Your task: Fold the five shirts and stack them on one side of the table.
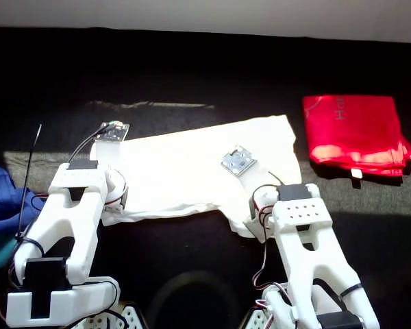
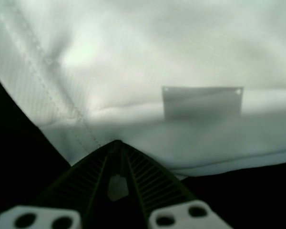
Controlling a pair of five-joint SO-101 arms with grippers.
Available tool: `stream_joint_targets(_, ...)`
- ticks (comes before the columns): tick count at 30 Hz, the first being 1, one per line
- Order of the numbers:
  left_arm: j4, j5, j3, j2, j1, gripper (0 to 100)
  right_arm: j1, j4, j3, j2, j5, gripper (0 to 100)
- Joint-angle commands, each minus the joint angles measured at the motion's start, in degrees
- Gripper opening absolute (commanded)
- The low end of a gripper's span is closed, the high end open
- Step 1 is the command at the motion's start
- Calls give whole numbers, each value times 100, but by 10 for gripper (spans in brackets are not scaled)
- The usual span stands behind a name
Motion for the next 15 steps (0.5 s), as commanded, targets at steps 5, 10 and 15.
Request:
stream_joint_targets(5, -97, 26, 31, 4, 40, 9, -207, 84, 31, -198, 167, 245)
stream_joint_targets(10, -97, 26, 31, 4, 31, 9, -734, 567, -31, -198, 167, 245)
stream_joint_targets(15, -97, 26, 31, 4, 31, 9, -971, 479, 84, -127, 167, 245)
